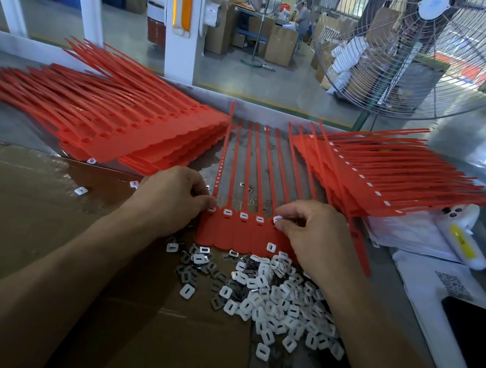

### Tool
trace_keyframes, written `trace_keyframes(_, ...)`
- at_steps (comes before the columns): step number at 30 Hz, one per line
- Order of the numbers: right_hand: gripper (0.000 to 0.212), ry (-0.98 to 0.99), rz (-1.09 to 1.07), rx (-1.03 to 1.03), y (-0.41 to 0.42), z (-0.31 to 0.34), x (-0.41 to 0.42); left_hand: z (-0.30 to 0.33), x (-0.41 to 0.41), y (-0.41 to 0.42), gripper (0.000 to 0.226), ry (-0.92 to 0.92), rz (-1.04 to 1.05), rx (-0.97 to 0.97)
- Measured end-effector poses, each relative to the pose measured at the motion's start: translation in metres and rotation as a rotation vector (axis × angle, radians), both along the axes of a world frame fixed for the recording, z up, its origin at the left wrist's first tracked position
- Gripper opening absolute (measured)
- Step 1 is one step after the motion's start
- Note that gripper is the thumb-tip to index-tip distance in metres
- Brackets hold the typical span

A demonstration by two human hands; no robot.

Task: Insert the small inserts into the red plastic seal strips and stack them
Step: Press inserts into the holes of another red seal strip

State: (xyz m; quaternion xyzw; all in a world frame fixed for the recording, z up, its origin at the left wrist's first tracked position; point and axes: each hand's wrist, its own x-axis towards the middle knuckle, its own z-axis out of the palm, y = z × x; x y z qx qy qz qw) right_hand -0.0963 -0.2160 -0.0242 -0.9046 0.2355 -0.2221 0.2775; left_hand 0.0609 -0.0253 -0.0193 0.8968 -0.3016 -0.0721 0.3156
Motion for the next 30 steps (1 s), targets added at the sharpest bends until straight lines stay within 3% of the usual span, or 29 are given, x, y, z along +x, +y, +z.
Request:
trace_keyframes(18, 0.024, 0.082, 0.047, -0.073, 0.006, 0.009, -0.007, 0.0, 0.0, -0.001, 0.018, -0.003, 0.001, -0.006)
trace_keyframes(30, 0.038, 0.299, 0.075, -0.235, 0.015, 0.016, -0.004, -0.001, 0.001, -0.001, 0.019, 0.007, 0.002, 0.003)
